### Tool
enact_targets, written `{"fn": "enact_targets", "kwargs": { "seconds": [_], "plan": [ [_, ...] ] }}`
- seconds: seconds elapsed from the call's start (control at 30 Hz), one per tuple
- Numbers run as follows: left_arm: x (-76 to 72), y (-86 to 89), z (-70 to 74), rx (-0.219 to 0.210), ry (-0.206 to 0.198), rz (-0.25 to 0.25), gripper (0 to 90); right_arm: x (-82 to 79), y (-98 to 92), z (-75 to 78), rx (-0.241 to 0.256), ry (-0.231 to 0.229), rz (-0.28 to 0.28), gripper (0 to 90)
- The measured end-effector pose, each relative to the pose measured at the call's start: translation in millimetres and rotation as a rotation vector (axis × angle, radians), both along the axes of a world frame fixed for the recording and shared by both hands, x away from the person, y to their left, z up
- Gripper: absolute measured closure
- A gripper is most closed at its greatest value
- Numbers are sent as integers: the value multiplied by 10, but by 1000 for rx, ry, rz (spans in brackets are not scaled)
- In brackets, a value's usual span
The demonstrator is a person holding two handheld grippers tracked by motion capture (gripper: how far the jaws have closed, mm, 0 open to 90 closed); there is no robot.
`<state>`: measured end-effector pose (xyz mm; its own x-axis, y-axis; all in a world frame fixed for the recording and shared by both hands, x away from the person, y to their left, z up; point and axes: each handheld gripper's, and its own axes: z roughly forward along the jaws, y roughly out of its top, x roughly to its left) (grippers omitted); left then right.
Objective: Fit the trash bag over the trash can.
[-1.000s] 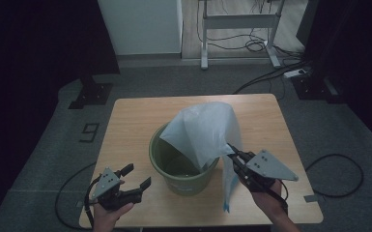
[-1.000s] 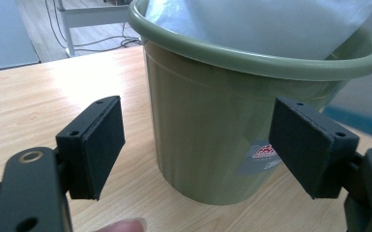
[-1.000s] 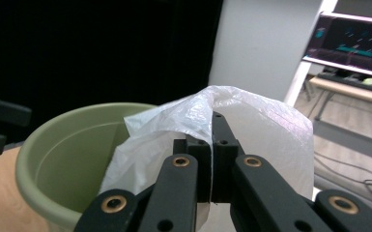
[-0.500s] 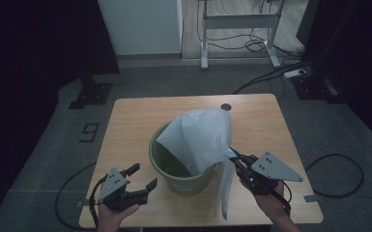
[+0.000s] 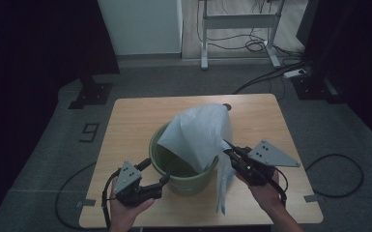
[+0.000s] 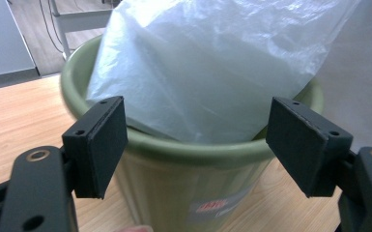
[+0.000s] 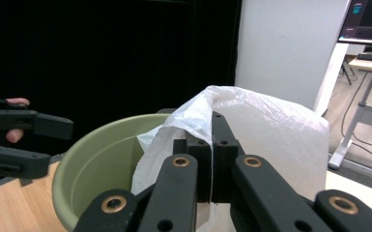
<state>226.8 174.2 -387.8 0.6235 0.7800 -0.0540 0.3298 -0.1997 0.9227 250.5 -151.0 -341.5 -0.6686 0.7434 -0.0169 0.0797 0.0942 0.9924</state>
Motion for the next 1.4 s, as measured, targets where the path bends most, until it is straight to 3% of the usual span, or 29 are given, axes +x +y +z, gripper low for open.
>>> {"fn": "enact_targets", "kwargs": {
  "seconds": [0.13,0.3,0.53,1.03,1.4],
  "plan": [
    [14,-76,-2,16,2,-14,223,34,123,8,-21,8,24,890],
    [2,-42,-38,5,2,-10,229,68,200,-54,-47,33,38,889],
    [-4,-75,8,16,-6,-15,228,70,242,-75,-45,41,53,890],
    [127,-557,117,51,-28,-45,231,95,281,-19,-40,45,60,890],
    [228,-798,70,68,-31,-35,295,97,294,-28,-38,54,70,889]
  ]
}}
